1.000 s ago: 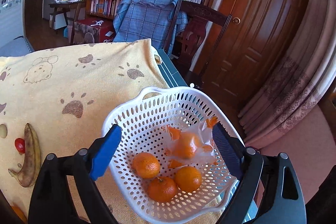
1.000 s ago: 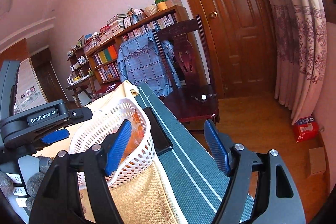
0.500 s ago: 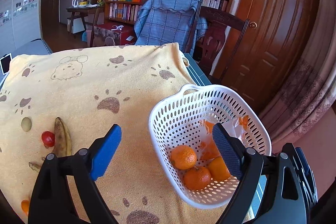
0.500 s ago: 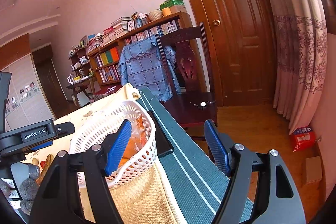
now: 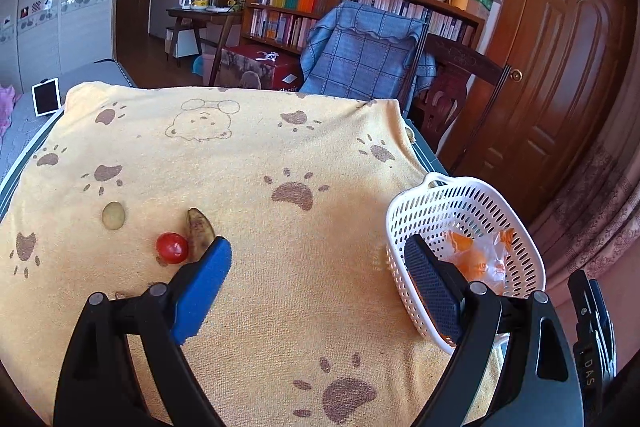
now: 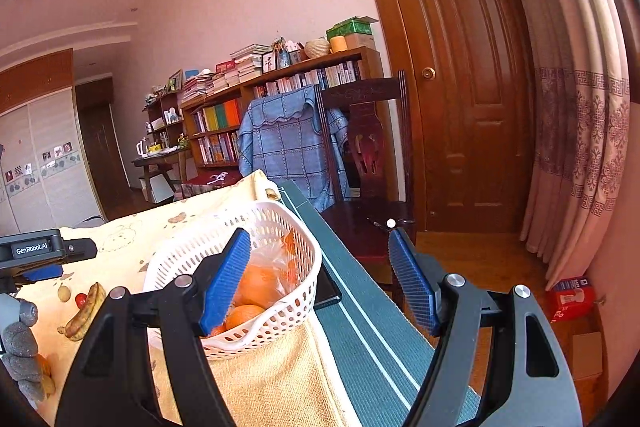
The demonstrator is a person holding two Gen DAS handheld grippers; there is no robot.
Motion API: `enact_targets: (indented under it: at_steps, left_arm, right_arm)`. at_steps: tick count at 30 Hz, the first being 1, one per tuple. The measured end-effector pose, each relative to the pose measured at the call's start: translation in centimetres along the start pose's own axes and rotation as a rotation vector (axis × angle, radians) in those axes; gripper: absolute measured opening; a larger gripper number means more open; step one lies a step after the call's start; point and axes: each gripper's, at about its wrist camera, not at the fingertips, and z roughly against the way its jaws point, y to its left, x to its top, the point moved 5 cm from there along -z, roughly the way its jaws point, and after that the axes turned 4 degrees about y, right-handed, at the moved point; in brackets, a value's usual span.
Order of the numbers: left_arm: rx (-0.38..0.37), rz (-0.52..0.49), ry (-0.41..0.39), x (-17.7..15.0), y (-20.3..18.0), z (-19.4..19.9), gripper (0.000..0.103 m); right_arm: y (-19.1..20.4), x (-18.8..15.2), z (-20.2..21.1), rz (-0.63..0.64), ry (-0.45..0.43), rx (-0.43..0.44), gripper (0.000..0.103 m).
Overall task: Organize fruits
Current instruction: 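Move the open left tool over the small round brown fruit on the towel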
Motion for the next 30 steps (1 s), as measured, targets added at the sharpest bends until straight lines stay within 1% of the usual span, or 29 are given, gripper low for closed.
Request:
enact_targets:
  at_steps: [8,13,15,16,22,24,30]
  left_arm:
    - [0.078,0.076,-0.039,0.8,5.7,2.5,0.088]
    - [0.119,0.107,-0.059,1.1,8.5,3.7,0.088]
    - [0.137,0.116,-0.061,1.1,9.5,3.9,0.088]
    - [0.146,0.120,-0.061,1.1,9.9,4.0,0.088]
    - [0.207,0.146,-0.037,1.0,12.5,3.3,0.088]
    - [0.226,0.158,-0.027,1.1,13.4,2.8,0.088]
    - [0.299,0.175,0.013,1.6,15.9,0.9,0.088]
  right_arm:
    - [0.6,0.1,0.2,0.032,-0.014,0.008,0.073]
    - [1.3,0.0,0.5,0.061,-0.030,0.016,0.074]
    - [1.7,-0.1,0.8,0.074,-0.040,0.022,0.079]
    - [1.9,-0.1,1.0,0.081,-0.048,0.024,0.082]
    - [3.7,-0.3,2.0,0.151,-0.089,0.046,0.083]
    - [4.3,-0.5,2.2,0.177,-0.097,0.062,0.086]
    - [5.1,-0.8,2.1,0.203,-0.081,0.084,0.087]
